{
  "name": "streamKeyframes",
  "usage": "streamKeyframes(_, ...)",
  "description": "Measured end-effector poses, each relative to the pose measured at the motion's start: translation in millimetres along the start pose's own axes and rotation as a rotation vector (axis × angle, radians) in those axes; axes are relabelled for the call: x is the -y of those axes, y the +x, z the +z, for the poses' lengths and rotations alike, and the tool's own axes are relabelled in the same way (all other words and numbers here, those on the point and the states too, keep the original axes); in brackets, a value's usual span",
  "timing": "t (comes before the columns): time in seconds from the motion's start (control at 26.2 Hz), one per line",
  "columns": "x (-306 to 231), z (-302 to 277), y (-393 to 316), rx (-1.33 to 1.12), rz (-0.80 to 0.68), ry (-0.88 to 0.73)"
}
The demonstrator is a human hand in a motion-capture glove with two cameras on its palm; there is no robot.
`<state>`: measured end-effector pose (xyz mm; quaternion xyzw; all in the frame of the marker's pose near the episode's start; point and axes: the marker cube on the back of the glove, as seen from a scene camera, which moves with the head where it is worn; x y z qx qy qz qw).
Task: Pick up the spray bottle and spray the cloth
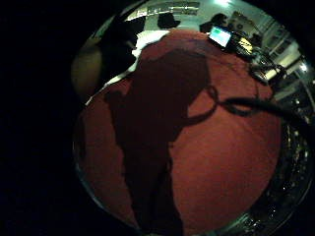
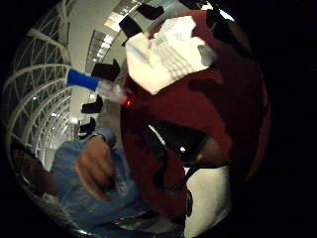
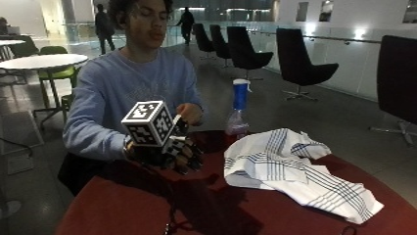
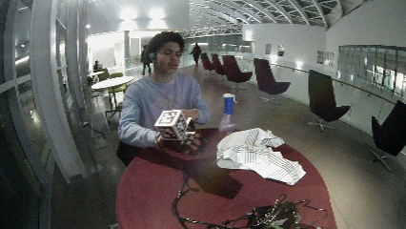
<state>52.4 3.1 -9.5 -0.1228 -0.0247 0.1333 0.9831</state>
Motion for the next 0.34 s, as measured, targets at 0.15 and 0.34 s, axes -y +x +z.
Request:
streamKeyframes(0.15, -8.3, -17.3, 35.0, -0.103, 0.055, 0.005)
streamKeyframes(0.34, -16.6, -26.2, 53.8, -0.172, 0.094, -0.001)
